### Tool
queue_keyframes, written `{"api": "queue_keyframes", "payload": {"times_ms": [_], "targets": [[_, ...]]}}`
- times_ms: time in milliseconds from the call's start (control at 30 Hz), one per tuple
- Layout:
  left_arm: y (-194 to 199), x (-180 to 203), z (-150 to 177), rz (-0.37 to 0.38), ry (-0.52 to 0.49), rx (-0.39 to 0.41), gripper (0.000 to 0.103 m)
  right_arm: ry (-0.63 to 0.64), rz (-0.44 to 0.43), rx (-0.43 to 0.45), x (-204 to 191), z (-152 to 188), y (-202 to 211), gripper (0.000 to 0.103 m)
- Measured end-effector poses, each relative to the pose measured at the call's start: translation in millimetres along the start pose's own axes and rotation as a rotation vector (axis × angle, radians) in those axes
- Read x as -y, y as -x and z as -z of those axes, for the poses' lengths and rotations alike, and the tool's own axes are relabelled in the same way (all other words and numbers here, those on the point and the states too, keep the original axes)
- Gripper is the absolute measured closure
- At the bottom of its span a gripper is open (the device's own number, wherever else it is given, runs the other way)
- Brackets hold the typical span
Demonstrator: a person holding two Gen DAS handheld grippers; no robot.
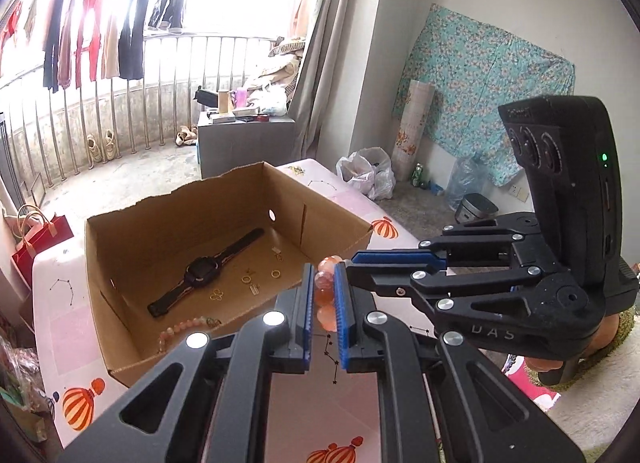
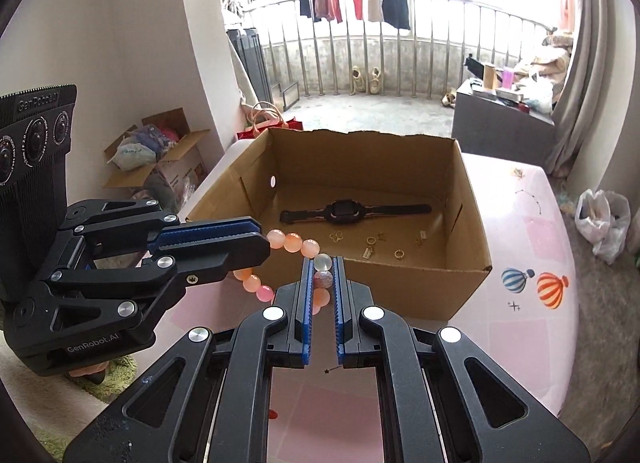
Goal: Organize jewelry
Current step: 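Carry the bead bracelet in the right gripper into the box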
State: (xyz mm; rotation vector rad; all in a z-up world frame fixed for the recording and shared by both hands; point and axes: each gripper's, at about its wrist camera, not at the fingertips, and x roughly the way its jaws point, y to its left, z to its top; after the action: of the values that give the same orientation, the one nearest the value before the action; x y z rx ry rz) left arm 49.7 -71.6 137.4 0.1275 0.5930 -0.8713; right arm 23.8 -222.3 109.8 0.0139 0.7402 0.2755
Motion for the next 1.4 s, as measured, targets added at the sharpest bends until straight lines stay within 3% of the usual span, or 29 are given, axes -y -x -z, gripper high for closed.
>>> {"api": "queue_keyframes", "payload": {"times_ms": [200, 300, 467, 667, 800, 967, 1167, 1300, 1400], "targets": [[-24, -22, -24, 0.027, 0.053, 0.011, 0.094, 0.006, -0.023, 0.002, 18, -34, -24, 0.096], [-50, -39, -37, 0.070, 0.128, -0.041, 0.094, 0.018, -0.046, -0.036, 38, -51, -44, 0.096], [-119, -67, -34, 0.128, 0.293, -0.263, 0.094, 0.066, -0.100, -0.246, 71, -64, -99, 0.096], [-166, -77, -15, 0.145, 0.381, -0.470, 0.093, 0.232, -0.119, -0.527, 73, -55, -148, 0.095], [-178, -77, -4, 0.152, 0.407, -0.542, 0.093, 0.354, -0.083, -0.595, 64, -49, -155, 0.094], [-169, -81, -2, 0.137, 0.423, -0.505, 0.092, 0.369, -0.053, -0.575, 63, -50, -142, 0.094], [-136, -88, -3, 0.111, 0.433, -0.397, 0.085, 0.235, -0.062, -0.489, 75, -56, -110, 0.094], [-97, -90, -7, 0.033, 0.395, -0.274, 0.083, 0.177, -0.131, -0.504, 75, -61, -114, 0.092], [-67, -88, -10, -0.073, 0.353, -0.189, 0.077, 0.195, -0.173, -0.562, 64, -68, -131, 0.092]]}}
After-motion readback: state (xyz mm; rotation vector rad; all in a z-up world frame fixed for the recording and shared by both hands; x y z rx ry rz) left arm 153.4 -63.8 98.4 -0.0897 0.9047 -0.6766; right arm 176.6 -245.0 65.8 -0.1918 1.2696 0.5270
